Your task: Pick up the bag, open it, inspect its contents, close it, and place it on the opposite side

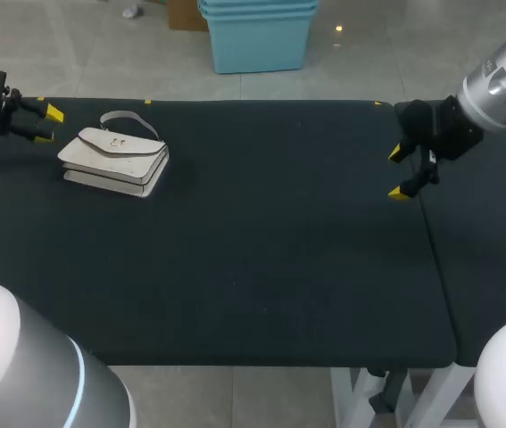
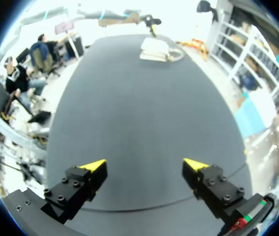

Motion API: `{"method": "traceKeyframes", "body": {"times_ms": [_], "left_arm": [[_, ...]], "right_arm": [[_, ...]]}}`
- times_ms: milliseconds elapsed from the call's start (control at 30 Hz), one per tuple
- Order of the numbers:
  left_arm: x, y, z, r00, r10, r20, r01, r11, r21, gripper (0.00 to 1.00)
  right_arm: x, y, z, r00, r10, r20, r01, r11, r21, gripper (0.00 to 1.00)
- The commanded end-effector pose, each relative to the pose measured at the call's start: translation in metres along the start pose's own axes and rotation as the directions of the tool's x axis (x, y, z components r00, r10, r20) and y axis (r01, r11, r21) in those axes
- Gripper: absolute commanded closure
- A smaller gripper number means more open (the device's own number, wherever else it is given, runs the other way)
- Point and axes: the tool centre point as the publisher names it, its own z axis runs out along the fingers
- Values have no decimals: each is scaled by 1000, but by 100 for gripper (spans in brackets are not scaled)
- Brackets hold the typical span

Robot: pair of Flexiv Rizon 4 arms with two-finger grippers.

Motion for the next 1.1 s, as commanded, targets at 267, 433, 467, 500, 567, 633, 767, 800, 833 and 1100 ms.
{"method": "traceKeyframes", "body": {"times_ms": [267, 433, 467, 500, 567, 633, 767, 800, 833, 1100], "left_arm": [[-11, 9, 14, 994, -42, -97, -36, 722, -691, 50], [-8, 17, 19, 993, -48, -104, -40, 703, -710, 55], [-7, 19, 20, 994, -48, -103, -40, 700, -713, 56], [-6, 21, 21, 994, -49, -102, -39, 695, -718, 56], [-7, 24, 23, 994, -53, -99, -36, 686, -727, 56], [-7, 29, 26, 994, -59, -96, -32, 674, -738, 56], [-8, 34, 29, 994, -67, -88, -21, 668, -743, 66], [-9, 35, 29, 994, -73, -86, -15, 670, -742, 79], [-9, 36, 30, 993, -75, -86, -13, 671, -742, 100], [9, 58, 42, 991, -98, -92, -4, 668, -745, 100]], "right_arm": [[0, 0, 0, 1000, 0, 0, 0, 1000, -1, 0], [0, 0, 0, 1000, 0, 0, 0, 1000, -1, 0], [0, 0, 0, 1000, 0, 0, 0, 1000, -1, 0], [0, 0, 0, 1000, 0, 0, 0, 1000, -1, 0], [0, 0, 0, 1000, 0, 0, 0, 1000, -1, 0], [0, 0, 0, 1000, 0, 0, 0, 1000, -1, 0], [0, 0, 0, 1000, 0, 0, 0, 1000, -1, 0], [0, 0, 0, 1000, 0, 0, 0, 1000, -1, 0], [0, 0, 0, 1000, 0, 0, 0, 1000, -1, 0], [0, 0, 0, 1000, 0, 0, 0, 1000, -1, 0]]}}
